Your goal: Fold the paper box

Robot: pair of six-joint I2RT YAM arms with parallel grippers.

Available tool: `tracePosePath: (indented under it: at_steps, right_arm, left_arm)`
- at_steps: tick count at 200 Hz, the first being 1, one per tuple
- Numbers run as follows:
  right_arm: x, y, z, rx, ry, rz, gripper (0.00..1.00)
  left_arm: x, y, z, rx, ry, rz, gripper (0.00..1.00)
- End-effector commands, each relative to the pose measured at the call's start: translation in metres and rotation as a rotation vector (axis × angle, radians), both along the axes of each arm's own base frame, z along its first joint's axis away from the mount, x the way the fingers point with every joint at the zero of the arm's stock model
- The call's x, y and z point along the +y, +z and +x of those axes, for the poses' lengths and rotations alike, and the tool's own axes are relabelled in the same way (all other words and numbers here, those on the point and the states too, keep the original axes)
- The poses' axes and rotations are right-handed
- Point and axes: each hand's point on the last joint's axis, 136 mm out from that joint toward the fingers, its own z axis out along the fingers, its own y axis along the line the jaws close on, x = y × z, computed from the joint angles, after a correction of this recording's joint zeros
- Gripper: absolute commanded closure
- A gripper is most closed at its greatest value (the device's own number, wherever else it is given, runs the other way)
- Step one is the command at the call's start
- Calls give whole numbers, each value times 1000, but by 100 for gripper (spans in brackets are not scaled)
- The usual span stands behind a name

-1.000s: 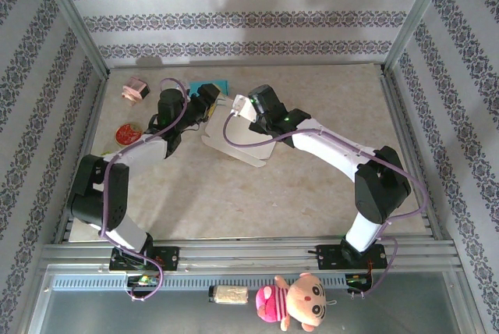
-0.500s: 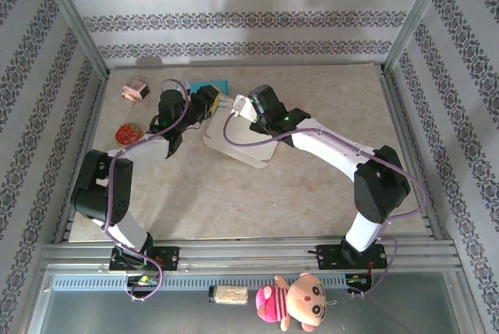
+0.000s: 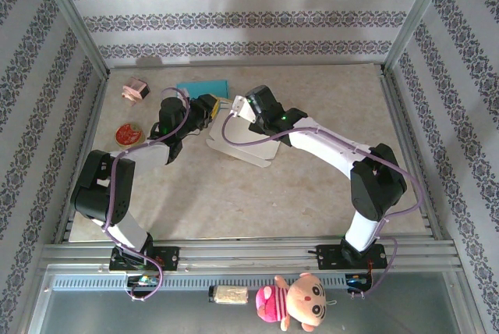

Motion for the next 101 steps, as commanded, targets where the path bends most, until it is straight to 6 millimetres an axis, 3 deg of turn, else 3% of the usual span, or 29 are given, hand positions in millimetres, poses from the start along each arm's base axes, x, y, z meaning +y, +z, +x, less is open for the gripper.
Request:
tracePosePath:
  at_steps: [1,51,101]
  right_arm:
    - [4,21,14,-61,-51,59,99]
    - [4,18,15,-56,-55,52,99]
    - [7,18,13,-47,-44,70,99]
  left_arm:
    - [-29,21,-6,-64,-89,-88,77]
    - [-53,24,-8,-78,-138,-166,80]
    - [-66,27,-5,-111,-160,-137,70]
